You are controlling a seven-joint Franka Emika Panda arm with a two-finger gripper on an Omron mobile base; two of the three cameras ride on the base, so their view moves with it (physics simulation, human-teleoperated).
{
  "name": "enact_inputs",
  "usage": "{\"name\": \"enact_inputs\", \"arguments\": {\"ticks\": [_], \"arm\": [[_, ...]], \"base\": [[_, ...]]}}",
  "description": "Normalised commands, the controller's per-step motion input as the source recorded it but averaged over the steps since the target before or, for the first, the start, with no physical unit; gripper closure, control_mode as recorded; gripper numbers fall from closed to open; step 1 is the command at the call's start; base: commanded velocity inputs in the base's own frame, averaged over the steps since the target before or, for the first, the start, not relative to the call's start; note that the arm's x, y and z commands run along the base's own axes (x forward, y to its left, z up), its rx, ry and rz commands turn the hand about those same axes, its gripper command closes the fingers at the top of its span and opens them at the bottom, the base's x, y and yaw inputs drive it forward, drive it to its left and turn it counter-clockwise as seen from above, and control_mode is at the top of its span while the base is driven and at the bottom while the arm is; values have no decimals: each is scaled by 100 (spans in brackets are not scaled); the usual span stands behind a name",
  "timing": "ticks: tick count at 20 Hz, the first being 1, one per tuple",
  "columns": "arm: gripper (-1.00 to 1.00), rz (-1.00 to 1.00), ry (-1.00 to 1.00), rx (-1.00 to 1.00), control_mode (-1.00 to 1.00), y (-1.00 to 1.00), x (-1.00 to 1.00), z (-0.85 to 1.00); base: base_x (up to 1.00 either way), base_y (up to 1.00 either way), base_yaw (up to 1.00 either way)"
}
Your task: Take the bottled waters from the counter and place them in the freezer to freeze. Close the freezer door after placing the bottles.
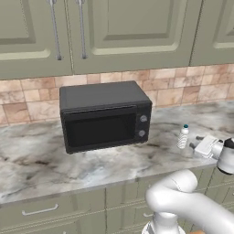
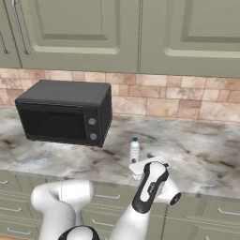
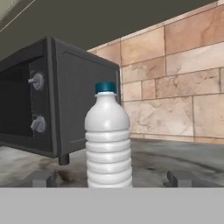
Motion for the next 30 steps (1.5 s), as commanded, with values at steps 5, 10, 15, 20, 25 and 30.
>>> {"name": "enact_inputs", "arguments": {"ticks": [5, 10, 15, 20, 25, 30], "arm": [[-100, 4, 0, 0, -100, 0, -5, 2], [-100, 5, 0, -3, -100, 0, 1, 2], [-100, 0, 3, -5, -100, 0, 4, 0], [-100, 0, 2, -5, -100, 11, 1, 0], [-100, 1, 2, -3, -100, 28, 4, 0], [-100, 0, 0, 0, -100, 15, 16, 0]], "base": [[0, 0, 0], [0, 0, 0], [0, 0, 0], [0, 0, 0], [0, 0, 0], [0, 0, 0]]}}
